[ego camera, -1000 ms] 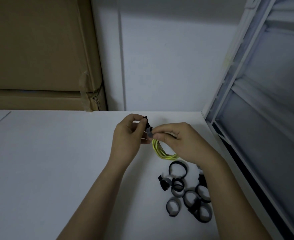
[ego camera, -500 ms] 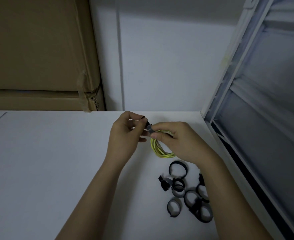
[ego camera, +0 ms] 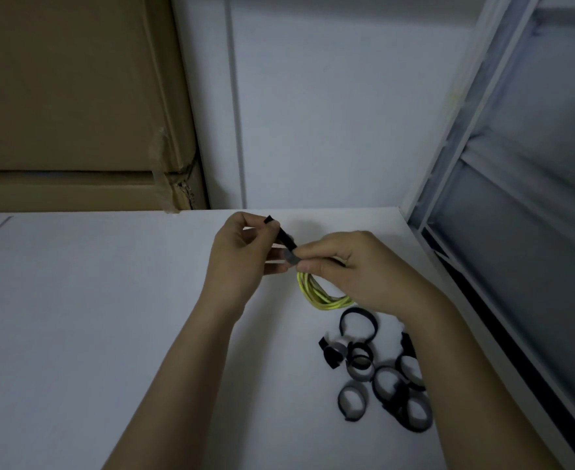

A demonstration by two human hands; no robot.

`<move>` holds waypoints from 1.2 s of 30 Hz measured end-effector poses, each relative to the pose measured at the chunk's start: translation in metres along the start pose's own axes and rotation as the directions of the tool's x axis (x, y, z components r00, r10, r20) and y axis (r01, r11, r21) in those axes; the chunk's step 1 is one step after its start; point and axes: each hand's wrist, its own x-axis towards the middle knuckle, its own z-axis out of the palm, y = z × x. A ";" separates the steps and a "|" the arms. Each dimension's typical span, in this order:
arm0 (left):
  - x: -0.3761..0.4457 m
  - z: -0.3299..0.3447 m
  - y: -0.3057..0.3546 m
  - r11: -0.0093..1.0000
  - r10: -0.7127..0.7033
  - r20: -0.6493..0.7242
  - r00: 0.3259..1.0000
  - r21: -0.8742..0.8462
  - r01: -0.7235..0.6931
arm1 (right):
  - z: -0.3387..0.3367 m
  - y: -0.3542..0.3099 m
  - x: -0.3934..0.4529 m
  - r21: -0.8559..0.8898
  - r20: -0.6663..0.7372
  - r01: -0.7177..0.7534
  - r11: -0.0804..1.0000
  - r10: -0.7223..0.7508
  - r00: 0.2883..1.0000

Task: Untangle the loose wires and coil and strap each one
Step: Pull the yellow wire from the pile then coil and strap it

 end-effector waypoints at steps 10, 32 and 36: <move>-0.003 0.000 0.005 0.989 0.147 -0.038 0.988 0.014 -0.146 | -0.002 -0.009 -0.004 0.089 0.089 -0.015 0.996 0.008 0.996; -0.005 -0.006 0.010 0.951 0.167 0.100 0.981 0.245 -0.187 | -0.007 -0.017 -0.007 0.249 -0.023 -0.001 0.969 0.007 1.000; -0.008 -0.001 0.011 0.950 0.173 0.165 0.971 0.232 -0.209 | -0.003 -0.020 -0.004 0.348 -0.161 0.057 0.936 0.000 0.987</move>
